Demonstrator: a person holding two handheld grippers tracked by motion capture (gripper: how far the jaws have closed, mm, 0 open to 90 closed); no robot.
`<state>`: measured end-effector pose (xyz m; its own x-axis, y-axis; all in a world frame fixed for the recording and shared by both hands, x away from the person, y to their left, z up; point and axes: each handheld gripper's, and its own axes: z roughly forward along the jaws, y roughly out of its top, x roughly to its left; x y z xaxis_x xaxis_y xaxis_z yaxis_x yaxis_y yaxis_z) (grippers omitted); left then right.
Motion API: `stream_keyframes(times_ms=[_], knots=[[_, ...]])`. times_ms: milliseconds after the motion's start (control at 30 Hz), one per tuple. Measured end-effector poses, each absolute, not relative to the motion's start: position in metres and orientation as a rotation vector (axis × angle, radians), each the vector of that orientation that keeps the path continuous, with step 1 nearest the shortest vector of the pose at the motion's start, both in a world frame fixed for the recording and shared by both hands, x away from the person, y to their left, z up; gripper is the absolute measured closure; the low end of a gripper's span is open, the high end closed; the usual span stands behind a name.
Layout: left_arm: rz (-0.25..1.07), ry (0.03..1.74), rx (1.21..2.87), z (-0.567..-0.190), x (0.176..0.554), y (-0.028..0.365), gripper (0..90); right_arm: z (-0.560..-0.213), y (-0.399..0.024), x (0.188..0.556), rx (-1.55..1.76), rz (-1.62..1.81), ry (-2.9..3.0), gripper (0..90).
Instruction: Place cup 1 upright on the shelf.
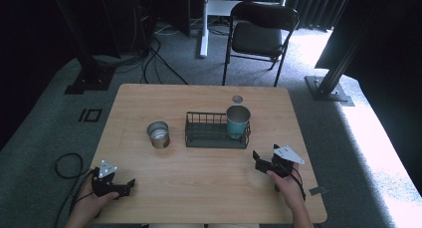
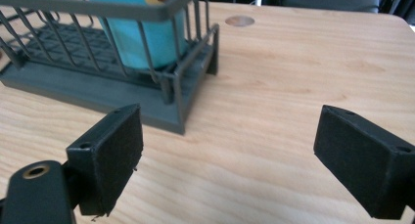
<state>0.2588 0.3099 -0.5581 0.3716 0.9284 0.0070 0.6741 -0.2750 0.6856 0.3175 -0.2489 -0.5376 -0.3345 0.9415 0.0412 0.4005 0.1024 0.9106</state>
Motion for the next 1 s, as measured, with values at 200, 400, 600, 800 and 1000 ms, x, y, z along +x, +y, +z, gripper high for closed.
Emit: stream_keyframes(times_ms=[200,400,600,800,1000], knots=[[0.555,1.378,2.042,-0.558,0.259,0.310,0.3,-0.543,-0.262,0.310,1.334,1.164,1.809,10.8],[0.555,1.378,2.041,-0.558,0.259,0.310,0.2,-0.548,-0.273,0.305,1.356,1.114,1.815,10.8],[0.555,1.378,2.041,-0.558,0.259,0.310,0.2,-0.553,-0.284,0.299,1.369,1.082,1.819,10.8],[0.556,1.378,2.041,-0.558,0.259,0.310,0.2,-0.554,-0.295,0.293,1.371,1.049,1.883,10.8],[0.556,1.378,2.041,-0.558,0.259,0.310,0.2,-0.554,-0.301,0.289,1.367,1.026,1.946,10.8]])
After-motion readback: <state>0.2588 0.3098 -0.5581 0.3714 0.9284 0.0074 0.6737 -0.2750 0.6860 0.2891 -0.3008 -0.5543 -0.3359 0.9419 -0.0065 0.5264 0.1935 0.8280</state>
